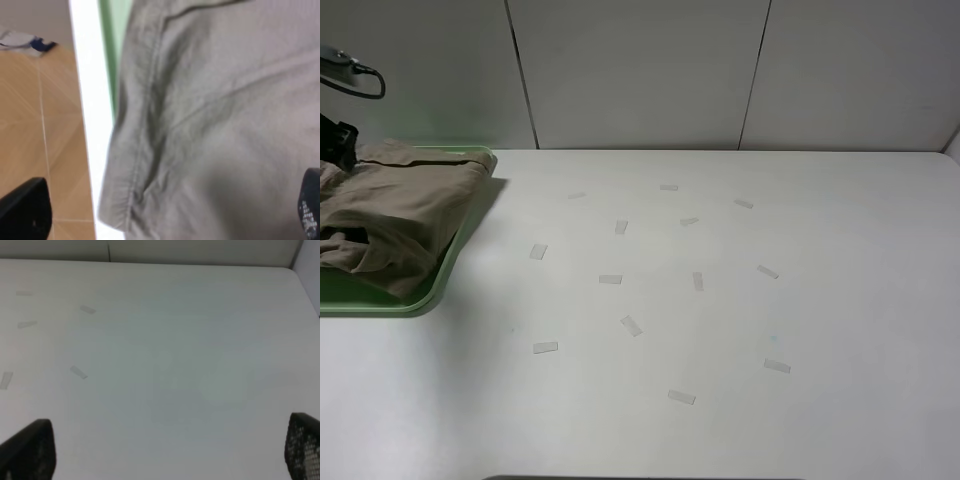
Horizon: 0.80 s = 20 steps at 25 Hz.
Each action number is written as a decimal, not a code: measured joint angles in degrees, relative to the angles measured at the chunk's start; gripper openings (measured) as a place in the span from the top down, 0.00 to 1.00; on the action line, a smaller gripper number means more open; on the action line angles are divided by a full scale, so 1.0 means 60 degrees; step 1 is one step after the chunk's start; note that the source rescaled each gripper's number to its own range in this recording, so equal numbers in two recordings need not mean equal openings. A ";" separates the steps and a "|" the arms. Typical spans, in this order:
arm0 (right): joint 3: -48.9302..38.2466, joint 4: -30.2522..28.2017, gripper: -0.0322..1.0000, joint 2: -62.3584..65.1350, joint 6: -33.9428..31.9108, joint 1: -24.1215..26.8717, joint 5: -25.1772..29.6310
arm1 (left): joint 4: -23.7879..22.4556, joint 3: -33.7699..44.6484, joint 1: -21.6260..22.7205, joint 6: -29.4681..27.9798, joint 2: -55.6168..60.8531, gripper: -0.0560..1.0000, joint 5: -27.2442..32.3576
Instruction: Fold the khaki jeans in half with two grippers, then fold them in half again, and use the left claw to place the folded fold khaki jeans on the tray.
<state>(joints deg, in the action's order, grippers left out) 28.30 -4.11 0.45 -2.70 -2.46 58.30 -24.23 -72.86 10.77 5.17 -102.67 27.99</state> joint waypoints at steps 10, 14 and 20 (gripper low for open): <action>0.0000 0.0000 0.00 0.0000 0.0000 0.0000 0.0000 | 0.0052 0.0679 0.0000 -0.0041 0.2390 0.00 0.0035; 0.0000 0.0000 0.00 0.0000 0.0000 0.0000 0.0000 | 0.0061 0.1922 0.0039 -0.0328 0.3984 0.00 -0.0684; 0.0000 0.0000 0.00 0.0000 0.0000 0.0000 0.0000 | 0.0452 0.3505 0.0585 -0.0793 0.6455 0.00 -0.1139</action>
<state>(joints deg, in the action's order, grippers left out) 28.30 -4.11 0.45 -2.70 -2.46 58.30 -21.52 -51.82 14.28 0.41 -63.94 21.16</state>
